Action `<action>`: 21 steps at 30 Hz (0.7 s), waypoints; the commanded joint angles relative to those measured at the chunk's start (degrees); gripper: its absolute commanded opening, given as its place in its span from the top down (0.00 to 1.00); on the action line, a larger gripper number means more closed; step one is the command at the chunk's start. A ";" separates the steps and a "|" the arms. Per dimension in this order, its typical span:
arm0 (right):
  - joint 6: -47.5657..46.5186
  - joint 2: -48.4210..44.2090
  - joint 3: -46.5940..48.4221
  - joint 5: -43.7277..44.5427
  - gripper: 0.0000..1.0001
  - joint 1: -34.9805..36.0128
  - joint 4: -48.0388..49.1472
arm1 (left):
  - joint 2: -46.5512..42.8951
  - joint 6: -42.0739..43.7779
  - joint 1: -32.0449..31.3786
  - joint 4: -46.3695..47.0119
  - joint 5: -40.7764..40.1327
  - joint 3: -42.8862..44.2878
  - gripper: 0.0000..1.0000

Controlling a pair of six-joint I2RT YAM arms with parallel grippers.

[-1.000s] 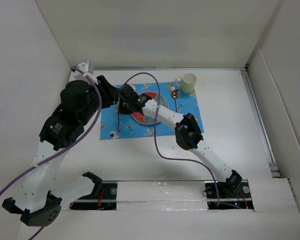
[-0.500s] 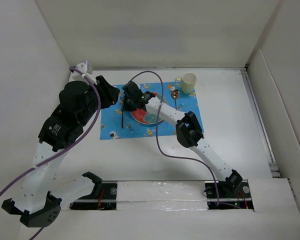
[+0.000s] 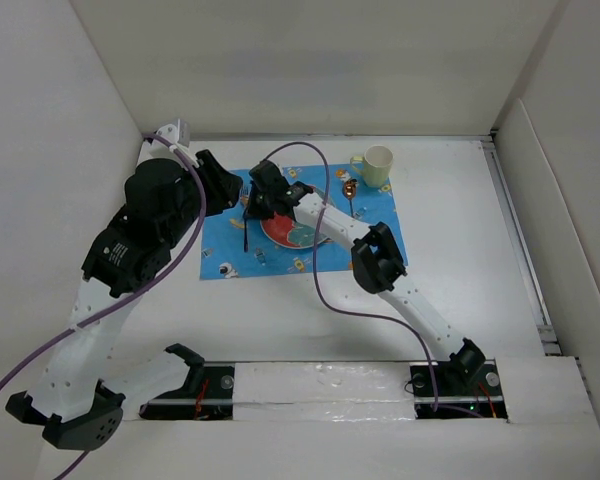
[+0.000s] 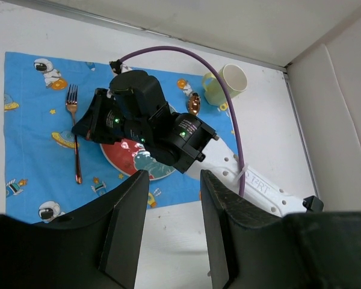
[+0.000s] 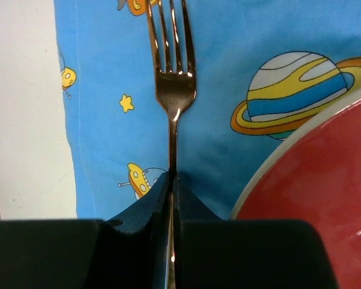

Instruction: Set the dinner table for one person

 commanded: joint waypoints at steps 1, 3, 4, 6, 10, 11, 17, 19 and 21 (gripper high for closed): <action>0.61 -0.03 1.50 -2.06 0.88 -0.12 3.71 | -0.06 -0.34 -0.08 2.04 0.53 0.50 0.63; 0.43 -0.64 1.59 -2.32 0.75 -0.12 3.98 | 0.12 -0.42 -0.08 2.30 1.15 -0.02 0.63; 0.08 -1.69 1.50 -2.32 0.71 -0.12 3.98 | 0.20 -0.51 -0.08 2.56 1.24 -0.11 0.63; -0.71 -3.62 0.54 -3.81 0.57 -0.12 5.46 | 0.38 -0.51 -0.08 3.01 1.41 -0.29 0.62; -2.46 -12.14 -4.99 -7.15 0.39 -0.73 10.73 | 1.61 1.15 -0.08 3.10 0.45 1.38 0.51; -3.51 -16.07 -6.14 -7.59 0.35 -0.74 11.44 | 2.05 1.50 -0.08 3.18 -0.51 1.73 0.45; -10.36 -33.99 -22.18 -12.95 0.00 -1.88 14.25 | 3.28 3.44 -0.08 4.49 -3.94 4.89 0.27; -11.69 -39.81 -28.06 -13.48 0.00 -2.59 15.31 | 3.28 3.62 -0.08 5.72 -3.69 4.81 0.20; -13.98 -46.23 -34.68 -14.01 0.00 -3.37 17.24 | 3.19 3.09 -0.08 6.61 -3.33 4.81 0.17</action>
